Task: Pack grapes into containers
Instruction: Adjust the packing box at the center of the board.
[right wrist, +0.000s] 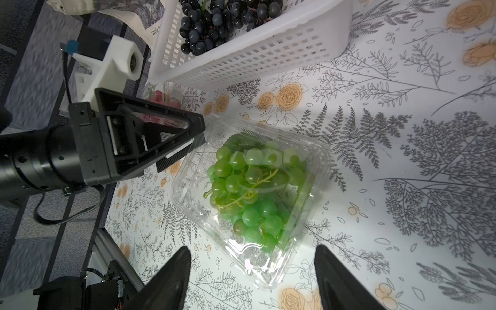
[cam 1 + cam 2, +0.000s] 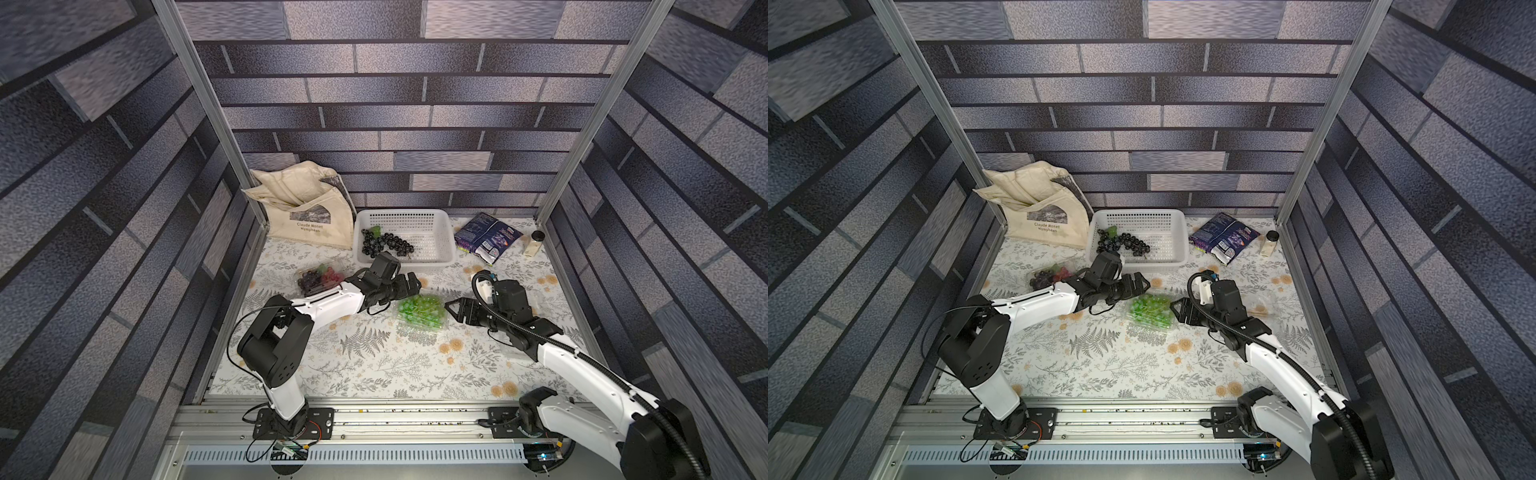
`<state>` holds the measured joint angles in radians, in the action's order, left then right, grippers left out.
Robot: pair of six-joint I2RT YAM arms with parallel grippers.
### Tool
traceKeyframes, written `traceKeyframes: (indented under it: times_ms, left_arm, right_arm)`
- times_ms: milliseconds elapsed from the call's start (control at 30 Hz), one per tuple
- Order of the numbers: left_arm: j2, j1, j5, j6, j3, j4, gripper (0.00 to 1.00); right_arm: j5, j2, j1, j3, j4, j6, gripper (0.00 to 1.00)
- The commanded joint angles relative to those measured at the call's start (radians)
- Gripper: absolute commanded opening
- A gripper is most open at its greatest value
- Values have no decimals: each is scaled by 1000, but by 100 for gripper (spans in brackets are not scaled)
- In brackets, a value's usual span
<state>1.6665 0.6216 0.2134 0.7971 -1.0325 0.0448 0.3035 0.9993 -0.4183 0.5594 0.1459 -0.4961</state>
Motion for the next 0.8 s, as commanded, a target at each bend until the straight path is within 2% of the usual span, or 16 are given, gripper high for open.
traceKeyframes:
  times_ms: [0, 67, 167, 333, 400, 567, 767]
  left_arm:
    - [-138, -29, -28, -41, 70, 34, 100]
    - [-203, -26, -59, -62, 106, 70, 100]
    - [-286, -12, -65, -64, 183, 75, 96]
    - [-357, 28, -65, -36, 311, 18, 90]
    - [-374, 36, -73, -14, 358, -11, 84]
    - [-411, 51, -81, 23, 458, -115, 69]
    - [-451, 50, -75, 59, 553, -274, 58]
  right_arm:
    - [-36, -14, -8, 65, 98, 49, 64]
    - [-49, 14, -25, 114, 136, 71, 44]
    - [-84, 85, -94, 192, 153, 111, 21]
    - [-81, 228, -167, 261, 69, 117, 3]
    - [-85, 274, -189, 285, 49, 116, 0]
    - [-92, 335, -223, 309, -6, 92, 0]
    - [-84, 389, -242, 303, -65, 66, 0]
